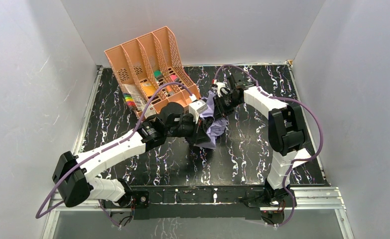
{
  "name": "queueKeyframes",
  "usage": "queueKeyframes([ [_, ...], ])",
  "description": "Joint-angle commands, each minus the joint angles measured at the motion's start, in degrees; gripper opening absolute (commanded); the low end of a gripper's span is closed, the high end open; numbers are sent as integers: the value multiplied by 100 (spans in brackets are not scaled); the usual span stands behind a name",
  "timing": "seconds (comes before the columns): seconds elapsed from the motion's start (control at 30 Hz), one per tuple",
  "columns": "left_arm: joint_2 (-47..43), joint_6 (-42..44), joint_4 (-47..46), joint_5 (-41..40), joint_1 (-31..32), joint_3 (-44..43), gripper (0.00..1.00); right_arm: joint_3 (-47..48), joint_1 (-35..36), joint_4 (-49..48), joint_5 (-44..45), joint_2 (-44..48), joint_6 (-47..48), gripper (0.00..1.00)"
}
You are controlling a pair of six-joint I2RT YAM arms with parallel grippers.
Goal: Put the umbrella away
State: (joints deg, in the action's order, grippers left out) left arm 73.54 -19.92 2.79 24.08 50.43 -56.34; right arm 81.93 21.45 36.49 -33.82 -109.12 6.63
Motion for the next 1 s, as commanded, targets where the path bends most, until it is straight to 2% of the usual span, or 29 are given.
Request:
queueKeyframes([
  [0.0, -74, -57, 146, 47, 133, -440, 0, 204, -27, -158, 100, -3, 150, 26],
  [0.17, -159, -37, 262, -92, 230, -156, 0, 191, -23, -192, 277, 10, 75, 27],
  [0.37, -508, -356, 5, -408, 545, 994, 0, 82, -26, -350, 232, 160, 1, 32],
  [0.57, -571, -1020, -1112, -572, 861, 2209, 2, -62, -19, -550, -74, 619, -126, 48],
  [0.63, -560, -1162, -1326, -632, 919, 2422, 11, -137, -22, -594, -108, 826, -189, 55],
  [0.73, -602, -1285, -1497, -744, 968, 2652, 29, -301, -21, -614, -34, 1210, -349, 61],
  [0.8, -669, -1341, -1535, -826, 977, 2763, 47, -494, -25, -732, -6, 1499, -556, 63],
  [0.97, -876, -1306, -1176, -1256, 977, 2672, 76, -1220, -24, -1105, 124, 2350, -1051, 64],
])
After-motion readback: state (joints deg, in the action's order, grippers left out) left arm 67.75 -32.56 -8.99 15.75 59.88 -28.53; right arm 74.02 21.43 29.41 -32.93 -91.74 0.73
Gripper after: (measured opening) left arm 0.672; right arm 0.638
